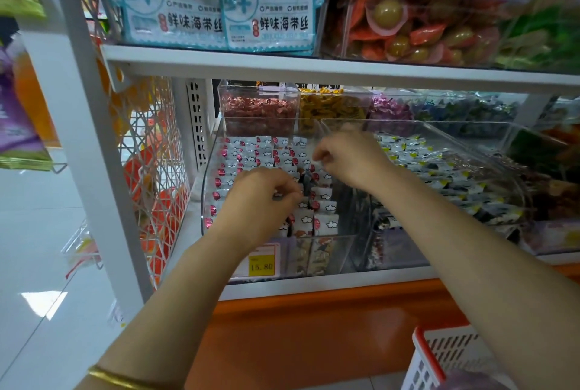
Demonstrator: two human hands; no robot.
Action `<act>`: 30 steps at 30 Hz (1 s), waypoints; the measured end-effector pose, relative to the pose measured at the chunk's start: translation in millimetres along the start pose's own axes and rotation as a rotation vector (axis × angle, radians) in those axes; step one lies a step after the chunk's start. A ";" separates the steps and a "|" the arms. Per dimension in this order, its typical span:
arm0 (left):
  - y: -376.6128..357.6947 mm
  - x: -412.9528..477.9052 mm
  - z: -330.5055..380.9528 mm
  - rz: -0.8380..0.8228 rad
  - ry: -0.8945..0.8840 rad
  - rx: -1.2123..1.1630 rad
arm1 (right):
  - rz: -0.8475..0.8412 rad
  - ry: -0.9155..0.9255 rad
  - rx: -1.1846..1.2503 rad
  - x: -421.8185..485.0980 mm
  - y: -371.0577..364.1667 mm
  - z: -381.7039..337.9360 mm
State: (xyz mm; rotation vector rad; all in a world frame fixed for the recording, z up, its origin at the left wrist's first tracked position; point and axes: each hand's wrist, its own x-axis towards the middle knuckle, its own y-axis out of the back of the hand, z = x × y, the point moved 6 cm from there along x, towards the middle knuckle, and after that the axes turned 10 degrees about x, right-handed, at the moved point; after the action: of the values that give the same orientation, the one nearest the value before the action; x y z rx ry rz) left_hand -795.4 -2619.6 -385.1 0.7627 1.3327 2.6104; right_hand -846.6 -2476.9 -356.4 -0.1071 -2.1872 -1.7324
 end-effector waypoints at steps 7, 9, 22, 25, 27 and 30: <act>3.8 0.1 -3.7 0.016 0.047 0.000 | -0.127 0.090 -0.326 9.7 -18.0 -13.5; 4.6 -0.1 -5.5 0.022 0.062 -0.013 | -0.147 0.080 -0.212 8.8 -17.7 -11.3; 16.2 -3.2 -19.1 0.125 0.246 -0.401 | 0.564 -0.035 0.824 -63.7 50.9 4.8; 10.3 -5.2 -20.3 0.092 0.319 -0.637 | 0.475 -0.185 1.302 -75.4 29.7 5.2; 9.8 -6.3 -21.2 0.093 0.352 -0.807 | 0.412 -0.254 1.554 -79.4 16.1 3.2; 10.4 -8.0 -22.6 0.087 0.376 -0.989 | 0.306 -0.307 1.863 -81.6 3.1 3.1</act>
State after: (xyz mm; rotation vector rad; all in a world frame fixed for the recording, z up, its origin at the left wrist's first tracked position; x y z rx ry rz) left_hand -798.1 -2644.9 -391.0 0.1640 -0.0833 3.0299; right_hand -770.0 -2460.5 -379.8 -0.1889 -2.7903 0.8510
